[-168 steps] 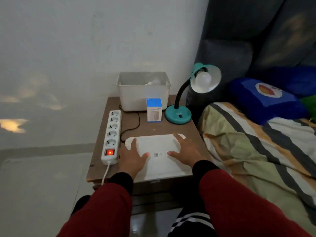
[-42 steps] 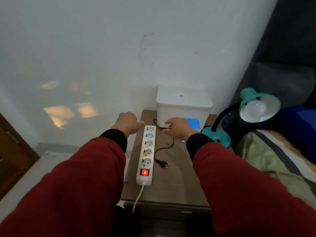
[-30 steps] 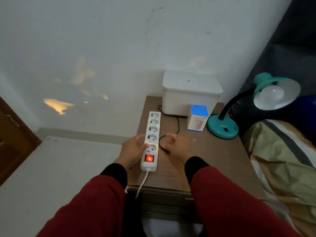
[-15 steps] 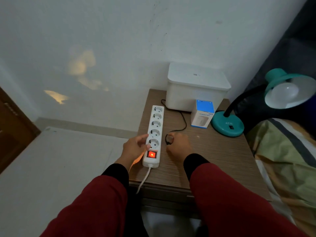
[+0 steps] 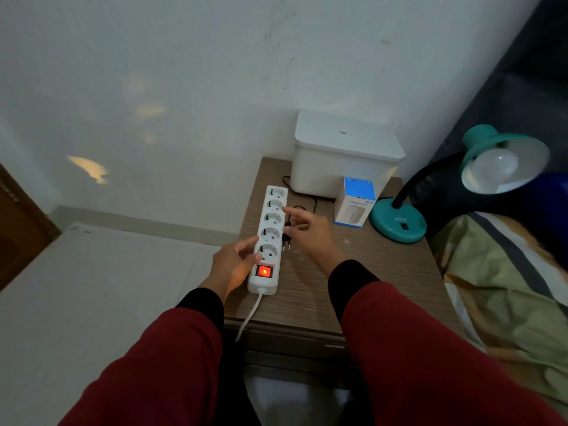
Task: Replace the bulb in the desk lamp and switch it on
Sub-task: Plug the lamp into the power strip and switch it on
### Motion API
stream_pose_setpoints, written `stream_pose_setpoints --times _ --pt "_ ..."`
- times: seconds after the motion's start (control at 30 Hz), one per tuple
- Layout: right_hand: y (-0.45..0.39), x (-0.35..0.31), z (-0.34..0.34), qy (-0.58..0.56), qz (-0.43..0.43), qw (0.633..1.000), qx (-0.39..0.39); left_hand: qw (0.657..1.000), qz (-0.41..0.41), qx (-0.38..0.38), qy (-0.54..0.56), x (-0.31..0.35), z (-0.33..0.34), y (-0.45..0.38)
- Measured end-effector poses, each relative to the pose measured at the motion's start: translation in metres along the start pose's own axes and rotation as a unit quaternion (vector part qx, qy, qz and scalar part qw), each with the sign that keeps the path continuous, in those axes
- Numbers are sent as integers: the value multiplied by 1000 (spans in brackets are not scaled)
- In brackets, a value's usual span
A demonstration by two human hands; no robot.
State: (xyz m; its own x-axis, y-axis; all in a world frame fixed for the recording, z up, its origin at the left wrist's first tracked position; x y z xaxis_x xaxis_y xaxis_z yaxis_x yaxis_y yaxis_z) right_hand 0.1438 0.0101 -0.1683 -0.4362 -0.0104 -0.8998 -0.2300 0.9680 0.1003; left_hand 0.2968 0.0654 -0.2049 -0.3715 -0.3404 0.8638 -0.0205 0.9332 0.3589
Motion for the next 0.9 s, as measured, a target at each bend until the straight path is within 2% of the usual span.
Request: stream_pose_setpoints --times 0.17,0.3,0.9 --pt "-2 -1 10 -16 9 1000 25 1000 -4 3 -9 -2 -1 -1" --pt "2 -1 22 37 5 999 32 1000 4 0 -12 -3 -1 0" --pt "4 4 43 157 -30 987 -6 1000 8 2 6 -8 -2 -4"
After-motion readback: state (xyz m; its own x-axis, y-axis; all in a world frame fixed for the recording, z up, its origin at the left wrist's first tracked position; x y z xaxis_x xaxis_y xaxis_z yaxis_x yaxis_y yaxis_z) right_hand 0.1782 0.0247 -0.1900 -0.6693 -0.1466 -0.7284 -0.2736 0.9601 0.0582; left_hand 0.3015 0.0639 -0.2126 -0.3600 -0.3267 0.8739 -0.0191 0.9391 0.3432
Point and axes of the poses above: each hand's wrist, its own y-axis away from the middle knuckle, its own z-axis out of the palm, x = y × z, the point moved 5 cm from there along -y, towards the middle knuckle, and after that the axes turned 8 degrees about -x, right-handed, at the moved point
